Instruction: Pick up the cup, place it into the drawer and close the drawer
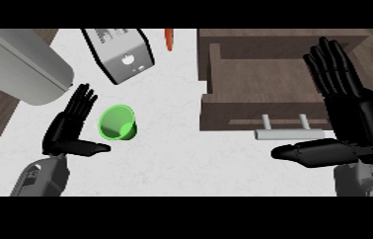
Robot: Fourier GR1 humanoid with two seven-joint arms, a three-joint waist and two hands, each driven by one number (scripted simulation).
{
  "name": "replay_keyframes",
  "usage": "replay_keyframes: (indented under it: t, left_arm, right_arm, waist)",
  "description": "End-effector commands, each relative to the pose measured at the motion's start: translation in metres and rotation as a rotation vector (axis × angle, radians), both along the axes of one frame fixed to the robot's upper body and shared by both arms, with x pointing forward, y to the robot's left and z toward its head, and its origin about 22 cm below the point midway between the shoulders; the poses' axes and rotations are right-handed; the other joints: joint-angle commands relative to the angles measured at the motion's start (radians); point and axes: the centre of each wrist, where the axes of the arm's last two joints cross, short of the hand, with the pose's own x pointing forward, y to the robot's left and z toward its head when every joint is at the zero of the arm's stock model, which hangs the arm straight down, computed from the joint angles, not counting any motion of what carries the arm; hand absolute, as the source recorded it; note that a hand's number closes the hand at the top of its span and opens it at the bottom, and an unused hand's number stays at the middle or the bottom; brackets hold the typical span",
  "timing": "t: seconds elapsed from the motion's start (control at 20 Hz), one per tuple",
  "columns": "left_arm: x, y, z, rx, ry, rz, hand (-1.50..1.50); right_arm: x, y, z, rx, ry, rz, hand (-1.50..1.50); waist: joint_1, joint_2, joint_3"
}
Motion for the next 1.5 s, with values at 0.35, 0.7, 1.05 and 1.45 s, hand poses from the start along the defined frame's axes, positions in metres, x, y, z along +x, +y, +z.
replay_keyframes:
  t: [0.35, 0.7, 1.05, 1.45]
  left_arm:
    - [-0.005, 0.021, -0.057, 0.023, 0.017, 0.040, -1.50]
    - [-0.023, -0.002, -0.083, 0.015, -0.003, 0.018, -1.50]
    - [-0.007, -0.003, -0.074, 0.015, -0.024, 0.023, -1.50]
    - [-0.013, -0.018, -0.084, 0.003, -0.062, 0.005, -1.50]
  right_arm:
    - [0.005, 0.002, 0.018, -0.021, -0.021, 0.015, -1.50]
    - [0.018, 0.010, 0.000, -0.018, -0.022, 0.017, -1.50]
    - [0.007, -0.006, 0.024, -0.017, -0.019, 0.007, -1.50]
    - [0.017, -0.011, 0.024, -0.016, 0.007, 0.032, -1.50]
  waist:
    - [-0.017, 0.005, -0.002]
    - [-0.011, 0.007, -0.002]
    - [-0.021, 0.008, -0.003]
    - [-0.039, 0.018, -0.006]
